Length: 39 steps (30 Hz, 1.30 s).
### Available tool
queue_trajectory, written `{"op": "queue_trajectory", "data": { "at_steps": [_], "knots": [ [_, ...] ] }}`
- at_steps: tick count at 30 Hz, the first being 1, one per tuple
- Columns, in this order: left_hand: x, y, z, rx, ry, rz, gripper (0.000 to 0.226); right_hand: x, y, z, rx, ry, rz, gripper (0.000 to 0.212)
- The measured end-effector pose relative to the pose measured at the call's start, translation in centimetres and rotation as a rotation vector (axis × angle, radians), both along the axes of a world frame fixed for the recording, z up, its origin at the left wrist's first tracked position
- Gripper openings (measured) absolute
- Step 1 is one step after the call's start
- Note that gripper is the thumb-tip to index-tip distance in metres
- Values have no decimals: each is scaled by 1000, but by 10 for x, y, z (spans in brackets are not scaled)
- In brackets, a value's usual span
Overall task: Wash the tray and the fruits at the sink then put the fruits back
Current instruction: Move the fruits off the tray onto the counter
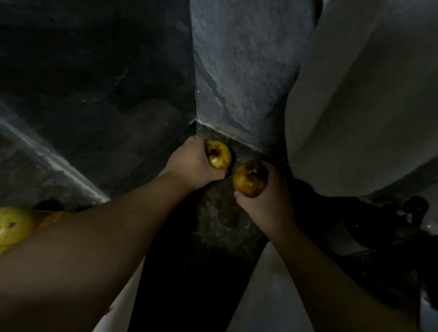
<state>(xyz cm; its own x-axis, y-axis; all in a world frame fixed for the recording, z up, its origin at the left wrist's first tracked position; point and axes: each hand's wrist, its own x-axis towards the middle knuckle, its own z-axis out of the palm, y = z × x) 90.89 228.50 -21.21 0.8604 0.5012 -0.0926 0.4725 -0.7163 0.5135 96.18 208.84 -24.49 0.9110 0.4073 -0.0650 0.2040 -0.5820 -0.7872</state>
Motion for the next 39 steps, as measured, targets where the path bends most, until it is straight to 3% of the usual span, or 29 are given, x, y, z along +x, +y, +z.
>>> {"op": "queue_trajectory", "data": {
  "at_steps": [6,24,33,39],
  "knots": [
    [4,3,-16,-128,-92,46,91,2,6,-3,-15,13,-50,97],
    [-6,4,-15,-104,-58,-66,117,8,11,5,-111,39,57,109],
    [-81,-3,11,-44,-103,-39,104,-15,2,31,-85,-130,193,106],
    [-163,-12,38,-6,-117,37,99,-52,19,60,-17,-186,430,96]
  ]
}}
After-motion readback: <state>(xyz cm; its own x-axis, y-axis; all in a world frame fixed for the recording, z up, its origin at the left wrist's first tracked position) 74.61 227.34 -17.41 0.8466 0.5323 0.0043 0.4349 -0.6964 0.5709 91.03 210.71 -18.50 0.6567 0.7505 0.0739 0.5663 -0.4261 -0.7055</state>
